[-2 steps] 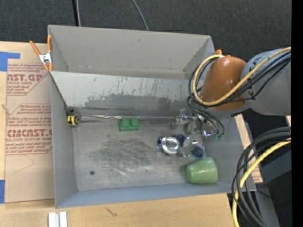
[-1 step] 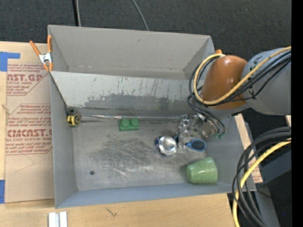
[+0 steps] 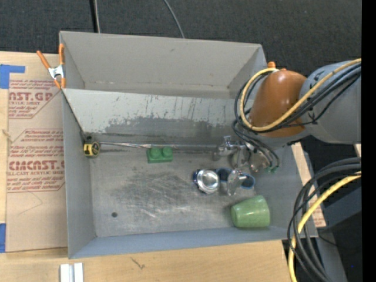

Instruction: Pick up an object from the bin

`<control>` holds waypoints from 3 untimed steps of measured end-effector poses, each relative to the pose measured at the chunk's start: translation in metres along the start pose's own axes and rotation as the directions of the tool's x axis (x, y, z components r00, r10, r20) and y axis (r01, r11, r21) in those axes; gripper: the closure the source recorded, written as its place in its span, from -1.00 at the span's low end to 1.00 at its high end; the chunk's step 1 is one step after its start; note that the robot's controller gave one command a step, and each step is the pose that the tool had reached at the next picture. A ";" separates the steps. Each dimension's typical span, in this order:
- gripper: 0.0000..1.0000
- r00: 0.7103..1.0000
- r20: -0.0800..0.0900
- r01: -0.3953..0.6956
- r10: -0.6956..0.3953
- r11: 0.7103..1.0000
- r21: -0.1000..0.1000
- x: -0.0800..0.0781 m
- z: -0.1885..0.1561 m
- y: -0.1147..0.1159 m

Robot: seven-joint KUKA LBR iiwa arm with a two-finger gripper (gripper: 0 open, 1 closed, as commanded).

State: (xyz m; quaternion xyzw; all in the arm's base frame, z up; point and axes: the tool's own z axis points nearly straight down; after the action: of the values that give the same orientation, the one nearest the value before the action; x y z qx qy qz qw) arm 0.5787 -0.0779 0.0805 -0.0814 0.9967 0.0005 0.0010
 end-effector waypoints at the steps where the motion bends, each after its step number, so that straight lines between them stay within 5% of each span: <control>1: 1.00 1.000 0.003 0.000 0.000 1.000 -0.001 -0.002 -0.003 0.000; 2: -1.00 1.000 0.000 0.000 0.000 1.000 0.000 0.000 0.000 0.000; 3: 1.00 1.000 0.002 0.000 0.000 1.000 -0.001 -0.002 -0.003 0.000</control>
Offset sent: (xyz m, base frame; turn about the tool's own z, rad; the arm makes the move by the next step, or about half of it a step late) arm 0.0000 0.0000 0.0000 0.0000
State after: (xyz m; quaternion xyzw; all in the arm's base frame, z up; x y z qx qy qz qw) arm 0.5803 -0.0773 0.0835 -0.0812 0.9967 0.0011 0.0022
